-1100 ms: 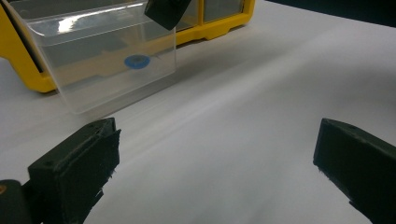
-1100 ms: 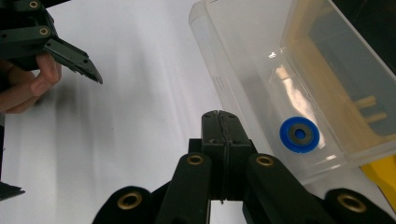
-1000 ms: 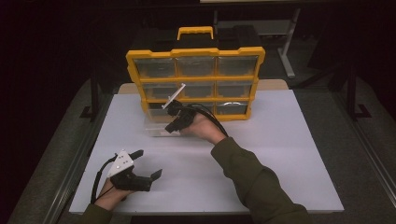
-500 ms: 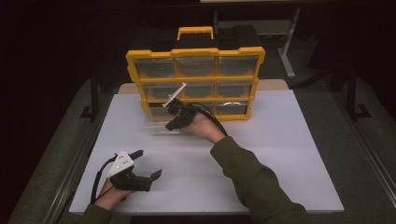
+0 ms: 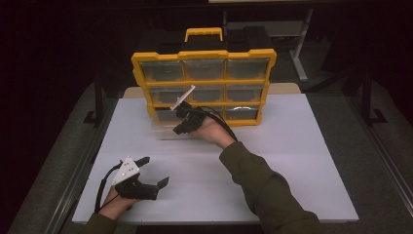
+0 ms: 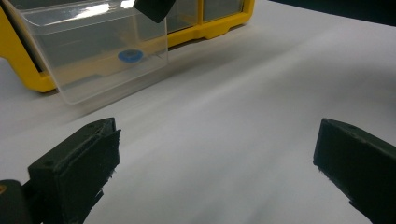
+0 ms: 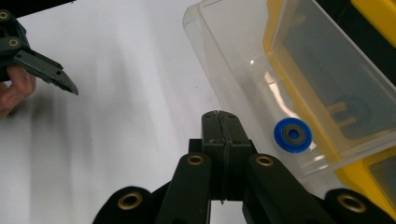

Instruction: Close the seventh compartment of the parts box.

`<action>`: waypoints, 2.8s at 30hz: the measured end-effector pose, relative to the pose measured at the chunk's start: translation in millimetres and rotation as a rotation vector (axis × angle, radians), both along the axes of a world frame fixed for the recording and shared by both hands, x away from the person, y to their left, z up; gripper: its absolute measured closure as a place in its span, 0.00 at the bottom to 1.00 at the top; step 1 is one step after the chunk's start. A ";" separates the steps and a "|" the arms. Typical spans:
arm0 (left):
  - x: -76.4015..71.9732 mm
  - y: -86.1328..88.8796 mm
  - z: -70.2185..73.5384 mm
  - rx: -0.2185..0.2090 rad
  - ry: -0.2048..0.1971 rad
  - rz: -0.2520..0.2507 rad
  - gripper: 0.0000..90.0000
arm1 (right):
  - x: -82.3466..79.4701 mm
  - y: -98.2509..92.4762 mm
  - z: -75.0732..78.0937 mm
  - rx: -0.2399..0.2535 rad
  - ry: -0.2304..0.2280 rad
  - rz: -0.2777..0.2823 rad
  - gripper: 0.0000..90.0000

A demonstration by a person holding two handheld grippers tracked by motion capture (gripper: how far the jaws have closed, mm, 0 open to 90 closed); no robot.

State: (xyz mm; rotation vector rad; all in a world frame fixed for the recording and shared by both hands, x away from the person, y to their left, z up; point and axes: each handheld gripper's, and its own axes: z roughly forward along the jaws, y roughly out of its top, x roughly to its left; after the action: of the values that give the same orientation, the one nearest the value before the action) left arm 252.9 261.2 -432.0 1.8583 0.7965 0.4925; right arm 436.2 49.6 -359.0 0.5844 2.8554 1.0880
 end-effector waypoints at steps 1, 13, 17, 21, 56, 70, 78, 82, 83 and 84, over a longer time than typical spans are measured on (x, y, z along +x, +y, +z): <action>0.0 0.0 0.0 0.000 0.000 0.000 0.00 | 0.5 0.0 0.0 0.000 -0.003 -0.002 0.99; 0.0 0.2 0.0 -0.001 0.001 0.000 0.00 | 7.9 0.5 1.1 0.002 -0.018 -0.024 0.99; 0.1 0.3 -0.1 -0.002 0.000 -0.001 0.00 | 10.3 0.6 1.5 -0.002 -0.014 -0.041 0.99; 0.1 0.7 0.1 -0.001 0.001 -0.002 0.00 | 13.4 0.6 1.4 0.000 -0.020 -0.052 0.99; -0.1 0.7 0.2 0.000 0.000 -0.001 0.00 | 33.3 2.7 -0.4 0.017 -0.063 -0.155 0.99; 0.2 0.6 0.4 -0.003 -0.001 -0.002 0.00 | 37.6 6.9 -0.9 0.020 -0.093 -0.199 0.99; 0.6 -0.7 0.4 -0.001 0.000 -0.003 0.00 | 39.9 6.2 -1.3 0.007 -0.131 -0.221 0.99; 0.5 -0.5 0.1 0.001 -0.002 -0.007 0.00 | 39.4 7.6 -1.2 0.012 -0.129 -0.231 0.99; 0.6 -0.4 0.1 -0.001 -0.001 -0.005 0.00 | 39.6 7.6 -1.3 0.013 -0.132 -0.234 0.99; 0.6 -0.2 0.0 -0.005 -0.002 -0.005 0.00 | 39.9 7.7 -1.6 0.017 -0.133 -0.236 0.99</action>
State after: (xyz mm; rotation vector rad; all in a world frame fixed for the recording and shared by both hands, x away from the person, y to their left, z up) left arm 253.5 261.0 -431.9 1.8549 0.7911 0.4886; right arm 476.1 57.4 -360.6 0.7933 2.5875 1.0684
